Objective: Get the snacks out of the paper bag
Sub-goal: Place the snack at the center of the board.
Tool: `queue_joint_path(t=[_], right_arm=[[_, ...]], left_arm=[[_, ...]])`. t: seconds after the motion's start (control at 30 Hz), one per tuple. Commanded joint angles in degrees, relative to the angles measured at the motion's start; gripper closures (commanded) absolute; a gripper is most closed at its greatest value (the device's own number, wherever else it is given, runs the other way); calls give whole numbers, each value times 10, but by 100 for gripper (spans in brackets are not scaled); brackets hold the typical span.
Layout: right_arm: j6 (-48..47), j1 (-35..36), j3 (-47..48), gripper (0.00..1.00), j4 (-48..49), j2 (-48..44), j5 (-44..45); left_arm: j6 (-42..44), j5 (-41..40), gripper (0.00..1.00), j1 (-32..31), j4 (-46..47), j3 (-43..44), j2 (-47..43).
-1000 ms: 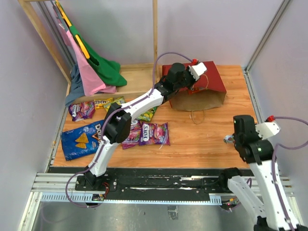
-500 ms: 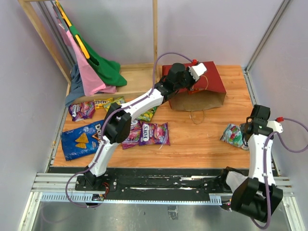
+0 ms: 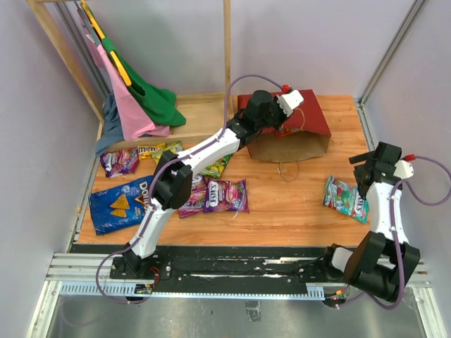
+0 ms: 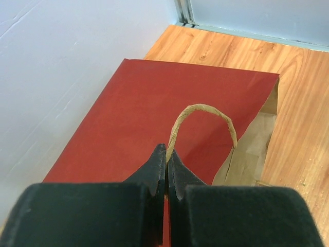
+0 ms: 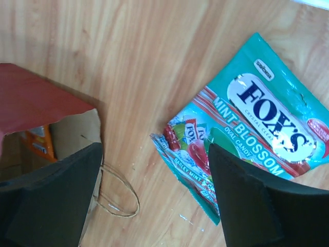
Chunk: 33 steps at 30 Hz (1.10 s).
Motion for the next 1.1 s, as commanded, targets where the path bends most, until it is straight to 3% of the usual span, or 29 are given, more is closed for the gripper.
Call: queue_joint_path(t=[0.0,0.23,0.47,0.57,0.73,1.07], right_arm=[[-45,6,25,14,24,-63,3],[0,90,-99,34,43,-136,7],[9,103,-150,57,186,22,-96],[3,103,-138,67,196,66,-108],[6,102,-154,73,199,64,-80],[-20,71,-191,72,161,29,-83]], left_arm=[[9,-18,99,2,0,18,5],[2,-21,100,6,8,5,3],[-5,-18,100,6,-1,-2,-3],[5,-30,100,6,-1,-8,-9],[9,-35,100,10,0,-16,-13],[10,-39,99,15,4,-31,-20]])
